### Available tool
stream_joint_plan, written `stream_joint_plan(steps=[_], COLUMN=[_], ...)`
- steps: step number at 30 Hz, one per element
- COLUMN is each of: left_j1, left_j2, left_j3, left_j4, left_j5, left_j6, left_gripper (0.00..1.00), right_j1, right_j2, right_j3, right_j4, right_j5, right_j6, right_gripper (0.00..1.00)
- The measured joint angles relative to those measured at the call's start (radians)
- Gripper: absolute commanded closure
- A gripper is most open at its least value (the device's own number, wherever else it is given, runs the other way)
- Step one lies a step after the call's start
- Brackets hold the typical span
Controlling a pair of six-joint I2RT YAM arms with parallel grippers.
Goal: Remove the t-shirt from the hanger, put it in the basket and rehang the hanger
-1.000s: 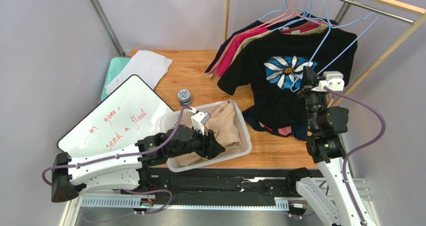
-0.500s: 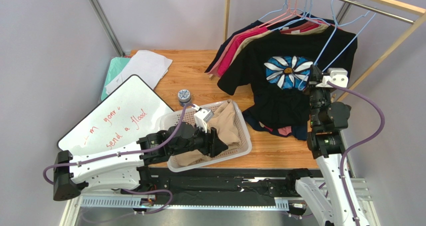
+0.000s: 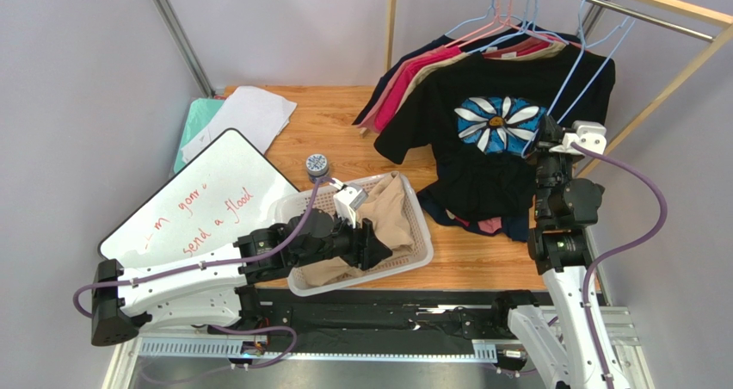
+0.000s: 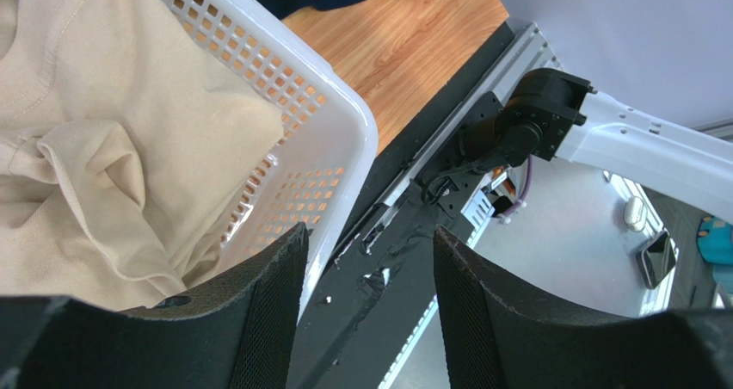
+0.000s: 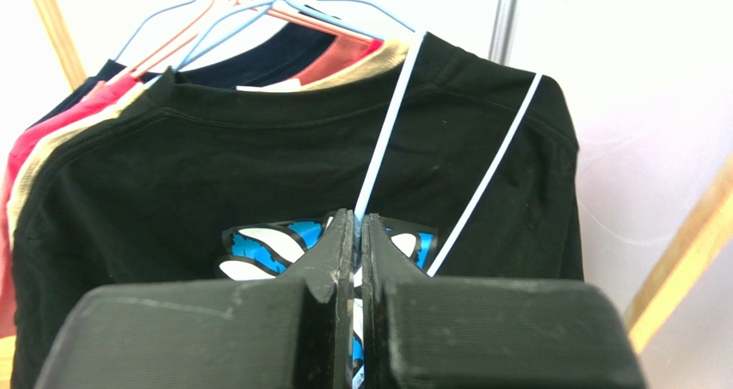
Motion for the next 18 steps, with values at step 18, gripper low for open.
stream_joint_plan(steps=[18], left_j1=[0.0], left_j2=[-0.05], left_j3=[-0.022], left_j4=[0.001], left_j5=[-0.002], left_j6=[-0.001], left_gripper=[0.38], right_j1=[-0.008], right_j2=[-0.162], right_j3=[-0.06], right_j4=[-0.051], right_j5=[0.158], right_j6=[0.128], right_gripper=[1.0])
